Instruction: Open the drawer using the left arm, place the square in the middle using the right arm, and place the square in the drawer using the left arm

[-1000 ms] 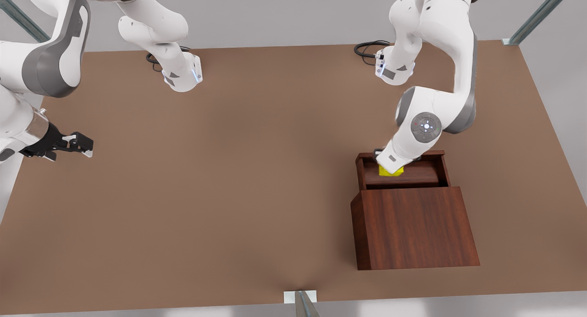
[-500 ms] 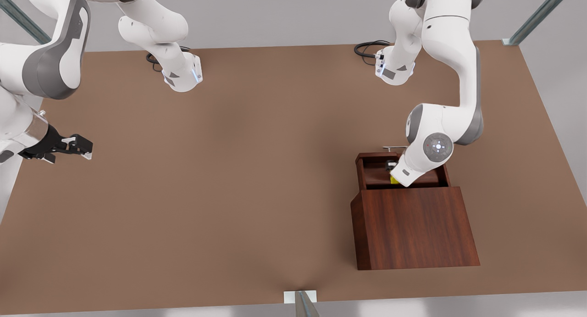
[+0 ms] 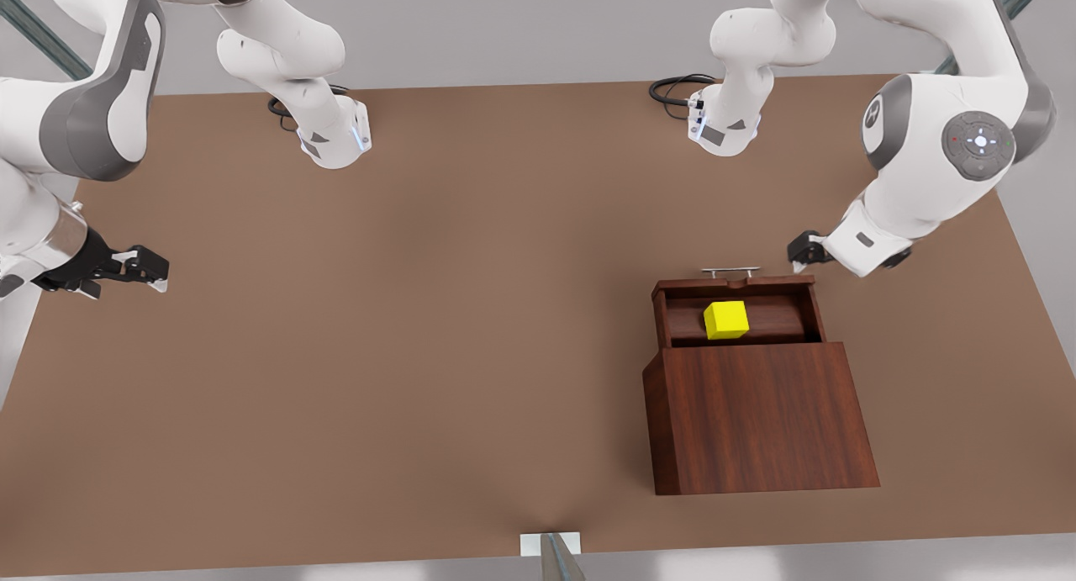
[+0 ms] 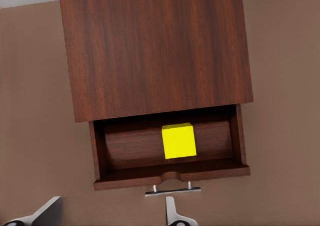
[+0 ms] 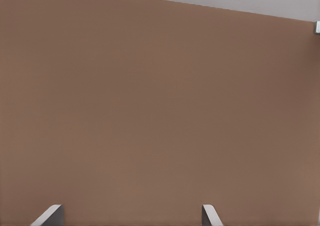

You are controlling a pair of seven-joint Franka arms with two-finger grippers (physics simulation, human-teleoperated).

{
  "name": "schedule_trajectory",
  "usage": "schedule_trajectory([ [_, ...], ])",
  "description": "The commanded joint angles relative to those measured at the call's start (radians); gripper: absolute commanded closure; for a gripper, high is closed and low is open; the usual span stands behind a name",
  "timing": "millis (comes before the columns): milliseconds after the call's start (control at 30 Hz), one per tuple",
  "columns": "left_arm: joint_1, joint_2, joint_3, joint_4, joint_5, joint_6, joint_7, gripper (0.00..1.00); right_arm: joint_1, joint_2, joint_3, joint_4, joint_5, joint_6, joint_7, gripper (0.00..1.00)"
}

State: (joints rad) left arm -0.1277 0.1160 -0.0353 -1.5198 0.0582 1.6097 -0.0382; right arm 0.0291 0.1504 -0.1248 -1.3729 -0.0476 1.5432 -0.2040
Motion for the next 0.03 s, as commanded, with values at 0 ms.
schedule_trajectory([
  [0,0.002,-0.001,0.000,0.000,0.043,0.001,0.000,0.00,-0.001,0.000,0.000,0.000,0.000,0.000,0.000,0.00],
])
